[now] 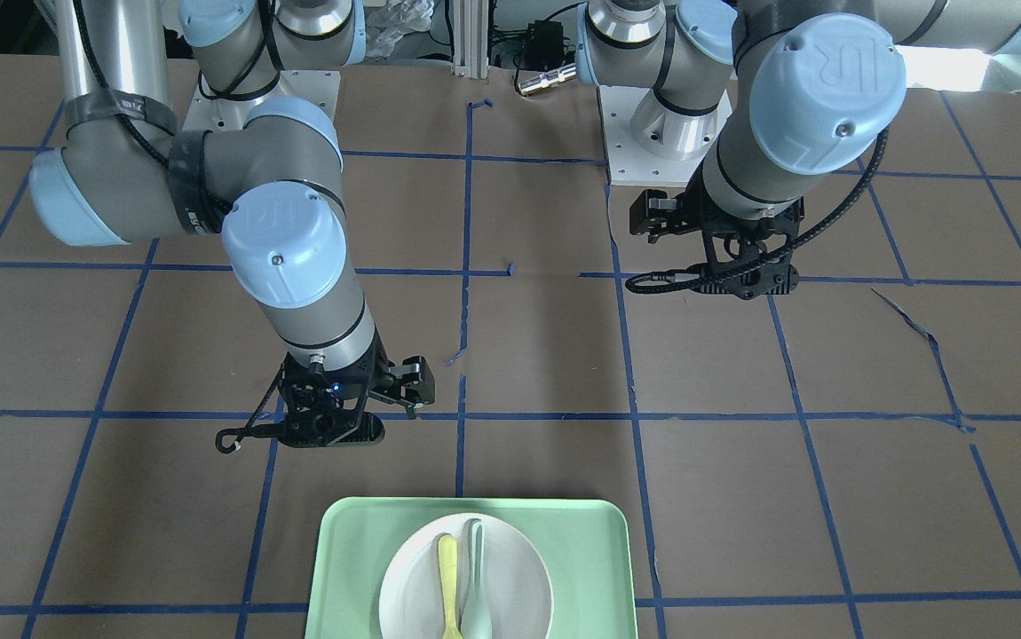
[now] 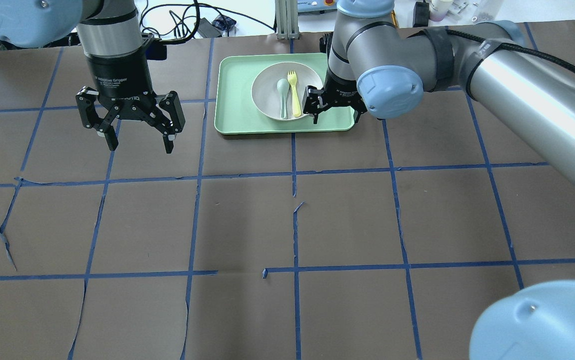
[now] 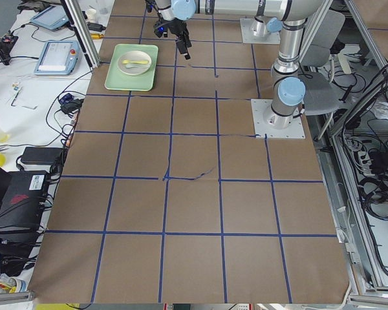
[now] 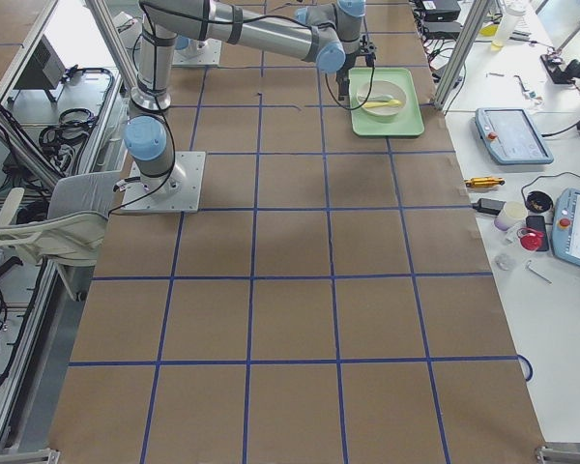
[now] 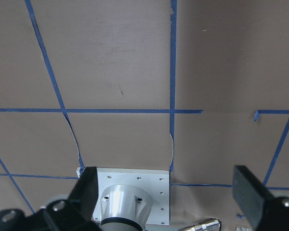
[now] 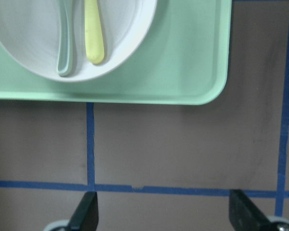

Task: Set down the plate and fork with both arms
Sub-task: 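Reach the right gripper over the plate above the yellow fork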

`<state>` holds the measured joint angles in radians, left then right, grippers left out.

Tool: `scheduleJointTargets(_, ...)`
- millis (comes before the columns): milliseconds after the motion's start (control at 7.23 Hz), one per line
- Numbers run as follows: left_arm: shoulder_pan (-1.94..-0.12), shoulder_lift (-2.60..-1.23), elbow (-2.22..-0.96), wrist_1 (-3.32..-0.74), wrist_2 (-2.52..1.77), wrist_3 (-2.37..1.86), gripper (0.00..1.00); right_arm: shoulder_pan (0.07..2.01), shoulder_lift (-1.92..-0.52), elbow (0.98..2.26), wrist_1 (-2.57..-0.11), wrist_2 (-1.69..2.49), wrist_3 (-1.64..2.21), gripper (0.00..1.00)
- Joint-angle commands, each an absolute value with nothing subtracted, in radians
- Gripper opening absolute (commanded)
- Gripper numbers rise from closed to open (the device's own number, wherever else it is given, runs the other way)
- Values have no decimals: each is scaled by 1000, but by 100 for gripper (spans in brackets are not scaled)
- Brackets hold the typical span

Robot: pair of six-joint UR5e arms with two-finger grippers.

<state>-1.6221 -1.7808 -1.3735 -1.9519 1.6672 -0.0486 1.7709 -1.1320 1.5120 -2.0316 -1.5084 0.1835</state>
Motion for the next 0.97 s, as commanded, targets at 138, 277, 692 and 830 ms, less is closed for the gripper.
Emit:
scheduleJointTargets(138, -1631, -1776, -1387, -1951, 1667, -57, 100, 1779, -947, 1279, -2086, -1508, 257, 95)
scheduleJointTargets(277, -1632, -1764, -1405, -1947, 1669, -54, 100, 1779, -927, 1249, -2086, -1509, 261, 94)
scheduleJointTargets(692, -1637, -1732, -1440, -1947, 1669, -57, 100, 1779, -833, 1160, -2088, -1494, 265, 73)
scheduleJointTargets(830, -1637, -1720, -1459, -1945, 1669, -57, 100, 1781, -819, 1145, -2092, -1426, 262, 70)
